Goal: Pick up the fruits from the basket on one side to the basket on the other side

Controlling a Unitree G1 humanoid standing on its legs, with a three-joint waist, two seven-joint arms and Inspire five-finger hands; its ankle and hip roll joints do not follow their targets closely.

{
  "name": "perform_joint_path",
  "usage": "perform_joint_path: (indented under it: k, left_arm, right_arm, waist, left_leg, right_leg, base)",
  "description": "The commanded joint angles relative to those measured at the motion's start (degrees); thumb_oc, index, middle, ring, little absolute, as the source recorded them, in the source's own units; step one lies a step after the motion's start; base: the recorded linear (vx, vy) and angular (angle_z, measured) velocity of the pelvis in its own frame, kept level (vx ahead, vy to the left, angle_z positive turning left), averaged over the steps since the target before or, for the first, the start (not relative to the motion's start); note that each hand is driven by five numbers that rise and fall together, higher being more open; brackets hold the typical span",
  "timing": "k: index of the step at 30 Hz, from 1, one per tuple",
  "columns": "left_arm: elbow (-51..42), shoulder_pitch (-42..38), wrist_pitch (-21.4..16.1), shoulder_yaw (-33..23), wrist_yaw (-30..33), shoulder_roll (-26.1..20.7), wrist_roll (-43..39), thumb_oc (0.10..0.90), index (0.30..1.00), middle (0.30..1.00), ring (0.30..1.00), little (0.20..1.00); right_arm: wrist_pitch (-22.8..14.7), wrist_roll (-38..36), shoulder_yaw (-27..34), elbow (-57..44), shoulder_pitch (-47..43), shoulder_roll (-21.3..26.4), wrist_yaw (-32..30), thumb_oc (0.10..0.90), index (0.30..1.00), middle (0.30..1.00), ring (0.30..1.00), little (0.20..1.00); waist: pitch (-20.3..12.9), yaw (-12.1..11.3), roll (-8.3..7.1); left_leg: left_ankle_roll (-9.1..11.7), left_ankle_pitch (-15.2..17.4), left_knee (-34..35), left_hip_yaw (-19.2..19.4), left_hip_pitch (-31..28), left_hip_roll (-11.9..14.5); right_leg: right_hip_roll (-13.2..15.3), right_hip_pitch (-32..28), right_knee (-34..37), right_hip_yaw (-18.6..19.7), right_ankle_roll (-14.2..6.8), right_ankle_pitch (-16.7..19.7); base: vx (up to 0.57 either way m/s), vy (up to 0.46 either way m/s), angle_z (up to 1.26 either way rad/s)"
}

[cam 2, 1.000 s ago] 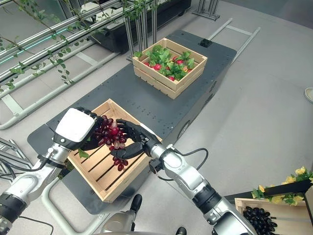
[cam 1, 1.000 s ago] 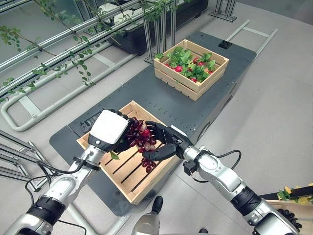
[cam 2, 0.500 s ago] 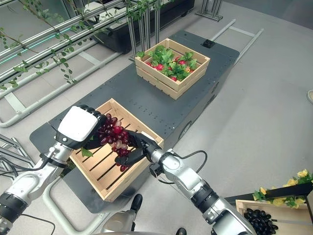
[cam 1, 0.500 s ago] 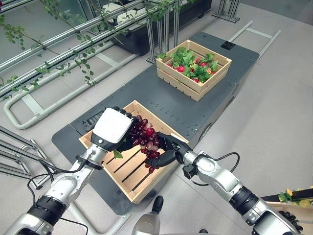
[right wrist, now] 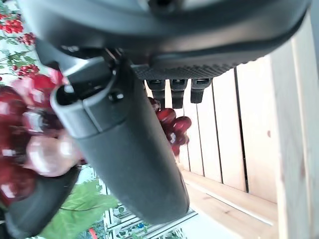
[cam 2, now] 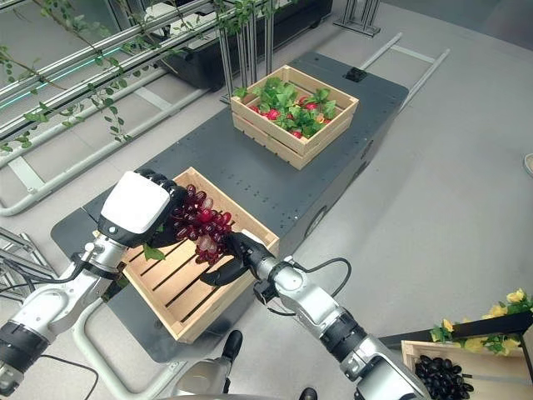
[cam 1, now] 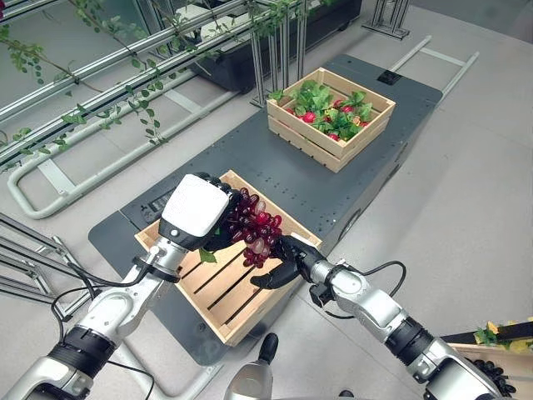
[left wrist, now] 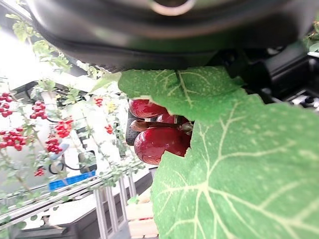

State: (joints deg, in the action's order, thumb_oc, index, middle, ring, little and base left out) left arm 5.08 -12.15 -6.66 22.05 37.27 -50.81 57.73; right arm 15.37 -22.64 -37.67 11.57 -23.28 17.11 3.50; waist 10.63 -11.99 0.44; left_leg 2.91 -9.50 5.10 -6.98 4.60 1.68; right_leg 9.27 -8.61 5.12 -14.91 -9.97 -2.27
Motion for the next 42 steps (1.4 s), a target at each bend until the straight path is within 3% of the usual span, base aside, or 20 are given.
perform_joint_path:
  k: [1,5,6,9,11,16,32,35,36,42]
  left_arm:
    - [-1.1,-9.2,1.3,0.5,3.1,0.1,-4.7,0.4,0.3,0.3,0.3,0.3]
    - [-1.2,-8.3,1.6,0.2,4.0,0.3,-5.2,0.4,0.3,0.3,0.3,0.3]
    - [-0.1,-8.1,1.3,0.2,5.6,1.1,-5.3,0.4,0.3,0.3,0.3,0.3]
    - [0.5,-6.7,0.4,-0.2,7.9,1.8,-4.7,0.4,0.3,0.3,0.3,0.3]
    - [-0.2,-5.8,-0.8,-1.4,7.7,2.0,-5.0,0.4,0.3,0.3,0.3,0.3]
    - [-0.2,-6.0,0.4,-1.7,6.8,2.3,-7.5,0.4,0.3,0.3,0.3,0.3]
    - [0.7,-6.2,0.4,-0.7,4.3,3.3,-7.3,0.4,0.3,0.3,0.3,0.3]
    - [0.6,-6.3,0.6,-0.1,3.8,3.6,-7.4,0.4,0.3,0.3,0.3,0.3]
    - [0.8,-6.4,0.5,-0.1,3.8,3.7,-7.4,0.4,0.3,0.3,0.3,0.3]
    - [0.7,-6.1,-0.3,0.8,3.4,3.9,-7.8,0.4,0.3,0.3,0.3,0.3]
  right_arm:
    - [-4.4,-1.9,-2.1,0.2,-3.9,-4.1,0.3,0.8,0.9,0.9,0.9,0.9]
    - [-6.3,-8.3,-0.9,-1.8,-4.0,-4.6,-0.4,0.8,0.9,0.9,0.9,0.9]
    - [-8.9,-8.5,-0.6,-2.8,-4.2,-5.0,-1.0,0.8,0.9,0.9,0.9,0.9]
    - [-11.2,-11.6,0.2,-3.0,-4.3,-5.8,-1.0,0.8,0.9,0.9,0.9,0.9]
    - [-14.8,-12.5,0.8,-1.8,-4.0,-6.6,-0.3,0.8,0.9,0.9,0.9,0.9]
    - [-21.0,-14.0,0.5,-1.2,-2.6,-7.1,2.6,0.8,0.9,0.9,0.9,0.9]
    - [-23.6,-18.6,1.3,-3.5,-1.4,-7.4,4.9,0.8,0.9,0.9,0.9,0.9]
    - [-23.8,-20.1,1.3,-3.7,-1.2,-7.5,4.5,0.469,0.404,0.404,0.404,0.404]
    - [-24.0,-20.5,1.3,-3.7,-1.2,-7.6,4.4,0.4,0.3,0.3,0.3,0.3]
    - [-25.1,-22.5,2.0,-3.2,-0.5,-8.4,3.4,0.4,0.3,0.3,0.3,0.3]
  waist:
    - [-10.0,-1.1,0.13]
    - [-9.7,-1.0,0.16]
    - [-9.7,-0.9,0.29]
    - [-9.7,-1.2,0.41]
    - [-9.8,-1.5,0.5]
    - [-10.1,-1.6,0.66]
    - [-10.4,-1.1,0.58]
    - [-10.4,-1.0,0.6]
    - [-10.4,-1.0,0.61]
    - [-10.5,-0.9,0.82]
  left_leg:
    - [0.8,9.2,-0.1,1.1,-5.7,-0.3]
    - [0.8,9.1,-0.1,1.2,-5.7,-0.2]
    - [0.8,9.1,-0.1,1.4,-5.8,-0.2]
    - [0.7,9.0,-0.1,1.2,-5.7,-0.2]
    - [0.6,9.0,-0.1,1.1,-5.7,-0.2]
    - [0.5,9.1,-0.1,1.1,-5.6,-0.3]
    - [0.3,8.9,-0.1,1.3,-5.3,-0.2]
    - [0.3,9.0,-0.1,1.4,-5.4,-0.2]
    - [0.3,9.0,-0.1,1.4,-5.4,-0.2]
    - [0.2,9.0,-0.1,1.7,-5.5,-0.3]
  right_leg:
    - [2.2,3.9,-0.1,0.0,1.0,4.4]
    - [2.2,4.0,-0.1,0.0,1.0,4.6]
    - [2.2,4.0,-0.1,0.1,1.0,4.6]
    - [2.2,4.1,-0.1,0.1,1.0,4.6]
    - [2.3,4.0,-0.1,0.0,1.1,4.6]
    - [2.4,3.9,-0.1,-0.4,1.0,4.4]
    - [2.3,4.2,-0.1,0.0,1.0,4.5]
    - [2.4,4.2,-0.1,0.1,0.9,4.5]
    - [2.4,4.2,-0.1,0.1,0.9,4.5]
    - [2.6,4.3,-0.1,0.1,0.8,4.7]
  base:
    - [0.0,0.0,0.0]
    - [0.0,0.0,0.0]
    - [0.0,0.0,0.0]
    - [0.0,0.0,0.0]
    - [0.0,0.0,0.0]
    - [0.0,0.0,0.0]
    - [0.0,0.0,0.0]
    - [0.0,0.0,0.0]
    - [0.0,0.0,0.0]
    - [0.0,0.0,0.0]
